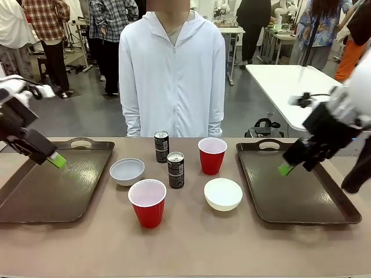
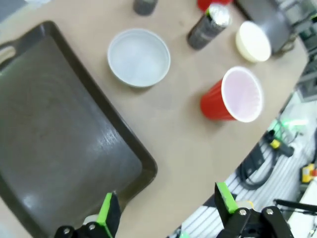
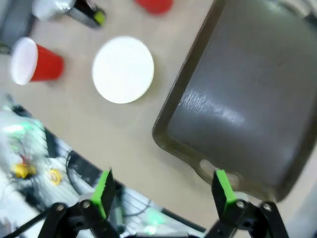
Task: Prepare tableware on both trays.
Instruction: Pick up a Picnic Bowl from the table and place it on a Handle tray.
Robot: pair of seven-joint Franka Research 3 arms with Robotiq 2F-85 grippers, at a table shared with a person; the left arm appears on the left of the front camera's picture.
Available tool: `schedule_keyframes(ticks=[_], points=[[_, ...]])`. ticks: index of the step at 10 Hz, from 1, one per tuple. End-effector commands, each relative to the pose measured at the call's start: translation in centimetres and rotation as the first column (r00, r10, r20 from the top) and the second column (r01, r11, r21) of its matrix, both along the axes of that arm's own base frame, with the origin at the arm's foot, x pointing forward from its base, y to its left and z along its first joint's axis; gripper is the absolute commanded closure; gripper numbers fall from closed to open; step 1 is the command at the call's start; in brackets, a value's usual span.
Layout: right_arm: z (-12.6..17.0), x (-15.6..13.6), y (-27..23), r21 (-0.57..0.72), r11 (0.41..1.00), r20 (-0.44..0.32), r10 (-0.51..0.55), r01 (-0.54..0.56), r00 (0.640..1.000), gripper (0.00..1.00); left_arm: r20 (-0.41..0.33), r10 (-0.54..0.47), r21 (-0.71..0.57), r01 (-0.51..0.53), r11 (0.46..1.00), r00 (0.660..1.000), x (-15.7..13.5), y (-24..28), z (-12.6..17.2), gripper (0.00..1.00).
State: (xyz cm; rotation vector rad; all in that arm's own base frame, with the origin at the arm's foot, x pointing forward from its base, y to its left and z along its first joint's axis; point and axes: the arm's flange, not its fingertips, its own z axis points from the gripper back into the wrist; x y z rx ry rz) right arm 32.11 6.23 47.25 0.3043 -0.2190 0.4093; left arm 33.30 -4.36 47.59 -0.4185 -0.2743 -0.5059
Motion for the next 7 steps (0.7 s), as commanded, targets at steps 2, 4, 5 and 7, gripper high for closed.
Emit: schedule_keyframes(ticks=[2,4,5,7], points=[[1.0,-0.2,-8.4,0.364,0.921,-0.03,-0.136,0.138,0.99,0.0,-0.033,0.074,-0.257,-0.08,0.963,0.997,0.7,7.4,1.0,0.0],[2.0,-1.5,-13.8,0.509,0.838,-0.043,-0.202,0.196,0.978,0.0,-0.058,0.12,-0.389,-0.133,0.912,0.991,1.2,13.6,1.5,0.0],[2.5,-2.4,-15.4,0.546,0.811,-0.051,-0.221,0.212,0.974,0.0,-0.079,0.156,-0.409,-0.174,0.896,0.985,1.1,15.9,1.7,0.0],[2.2,-3.1,-17.6,0.602,0.761,-0.072,-0.249,0.241,0.966,0.0,-0.121,0.189,-0.452,-0.224,0.863,0.974,0.7,19.9,1.3,0.0]])
